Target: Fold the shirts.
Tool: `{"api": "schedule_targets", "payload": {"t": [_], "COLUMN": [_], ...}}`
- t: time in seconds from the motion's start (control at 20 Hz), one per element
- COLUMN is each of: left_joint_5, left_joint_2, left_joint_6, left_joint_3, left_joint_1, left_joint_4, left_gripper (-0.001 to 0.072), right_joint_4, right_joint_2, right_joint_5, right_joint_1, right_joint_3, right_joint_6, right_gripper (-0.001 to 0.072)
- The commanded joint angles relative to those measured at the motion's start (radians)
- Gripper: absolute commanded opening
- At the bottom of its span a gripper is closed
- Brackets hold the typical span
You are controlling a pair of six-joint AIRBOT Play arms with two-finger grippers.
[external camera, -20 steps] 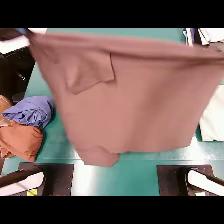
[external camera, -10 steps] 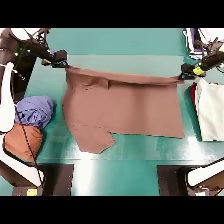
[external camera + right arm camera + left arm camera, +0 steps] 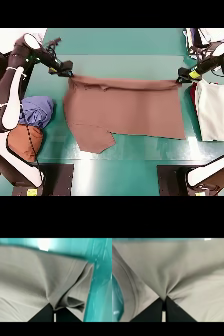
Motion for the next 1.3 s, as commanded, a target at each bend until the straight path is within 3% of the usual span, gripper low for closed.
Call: {"api": "schedule_targets", "payload": {"t": [0.0,0.05,0.1,0.15,0.2,0.35,0.4,0.45,0.5,0.6,0.8,1.05,1.25], "left_joint_5": [0.003,0.0,-0.013,-0.031,-0.055,-0.112,-0.132,-0.149,-0.134,-0.117,-0.163,0.006,0.036], "left_joint_2": [-0.001,-0.001,0.0,0.005,0.02,0.123,0.167,0.203,0.235,0.258,0.338,0.727,1.01], "left_joint_6": [0.005,-0.021,-0.051,-0.051,-0.049,-0.043,-0.043,-0.043,-0.047,-0.042,-0.043,-0.144,-0.187], "left_joint_3": [-0.099,-0.109,-0.109,-0.107,-0.105,-0.106,-0.106,-0.107,-0.121,-0.144,-0.257,-0.835,-1.248], "left_joint_1": [-0.027,-0.027,-0.027,-0.026,-0.026,-0.025,-0.025,-0.025,-0.025,-0.026,-0.026,-0.026,-0.026], "left_joint_4": [0.041,0.068,0.106,0.139,0.169,0.323,0.356,0.361,0.352,0.277,0.286,0.267,0.087], "left_gripper": [0.0025,0.0026,0.0027,0.0028,0.0028,0.0028,0.0098,0.0382,0.0592,0.0588,0.0589,0.0589,0.0589], "right_joint_4": [-0.021,-0.02,-0.012,0.005,0.006,0.004,0.006,0.006,0.006,0.006,0.006,0.03,0.113], "right_joint_2": [0.056,0.069,0.079,0.085,0.1,0.18,0.221,0.27,0.314,0.401,0.55,0.669,0.695], "right_joint_5": [-0.044,-0.045,-0.04,-0.027,-0.006,0.048,0.053,0.048,0.032,-0.016,-0.042,-0.045,-0.087], "right_joint_1": [0.001,0.002,0.001,0.001,-0.006,-0.046,-0.063,-0.079,-0.091,-0.096,-0.098,-0.098,-0.098], "right_joint_3": [-0.143,-0.166,-0.178,-0.178,-0.178,-0.182,-0.201,-0.237,-0.276,-0.365,-0.518,-0.595,-0.595], "right_joint_6": [0.0,0.0,0.0,0.0,0.0,0.0,0.0,0.0,0.0,0.0,-0.022,-0.04,-0.054], "right_gripper": [0.002,0.0022,0.0076,0.0319,0.0428,0.0427,0.0427,0.0427,0.0427,0.0427,0.0403,0.0403,0.0403]}}
